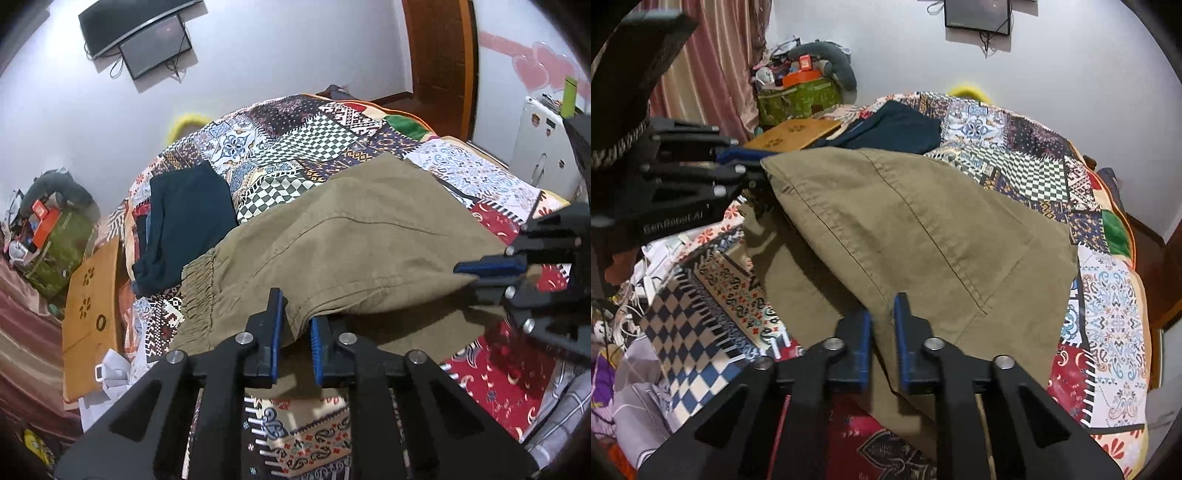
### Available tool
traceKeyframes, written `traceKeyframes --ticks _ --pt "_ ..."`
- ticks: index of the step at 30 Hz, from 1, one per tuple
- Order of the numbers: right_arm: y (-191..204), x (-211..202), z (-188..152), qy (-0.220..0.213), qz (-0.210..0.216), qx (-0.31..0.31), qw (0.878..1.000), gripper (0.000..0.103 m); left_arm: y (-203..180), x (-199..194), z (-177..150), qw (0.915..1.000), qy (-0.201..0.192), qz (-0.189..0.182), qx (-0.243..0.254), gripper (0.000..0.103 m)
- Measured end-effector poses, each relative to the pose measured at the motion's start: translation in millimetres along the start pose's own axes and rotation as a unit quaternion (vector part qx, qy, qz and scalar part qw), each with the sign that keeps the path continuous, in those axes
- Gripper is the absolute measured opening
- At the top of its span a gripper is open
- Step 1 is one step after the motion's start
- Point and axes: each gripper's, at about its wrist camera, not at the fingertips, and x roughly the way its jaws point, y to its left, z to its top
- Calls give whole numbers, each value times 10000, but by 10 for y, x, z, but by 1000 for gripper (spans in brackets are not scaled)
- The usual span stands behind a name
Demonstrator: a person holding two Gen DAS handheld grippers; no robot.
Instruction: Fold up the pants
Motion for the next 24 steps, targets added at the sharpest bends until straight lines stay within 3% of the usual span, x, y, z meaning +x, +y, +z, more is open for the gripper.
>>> traceKeyframes --ticks 8,13,16,20,24 --pt "120 -139 -112 -20 14 -304 9995 8 -23 -42 -235 9994 150 -225 -208 13" --pt "96 -30 -200 180 157 -132 9996 9 -80 3 -359 9990 296 -256 -203 15" --pt "70 -40 -220 208 221 22 9995 13 -82 -19 -411 9989 352 -198 -232 19" --pt "51 -151 -185 119 247 124 9995 13 -31 -158 -428 9989 341 -171 -283 35" --pt "-44 -250 -130 9 469 431 9980 14 64 -305 -400 9989 195 -156 -395 44"
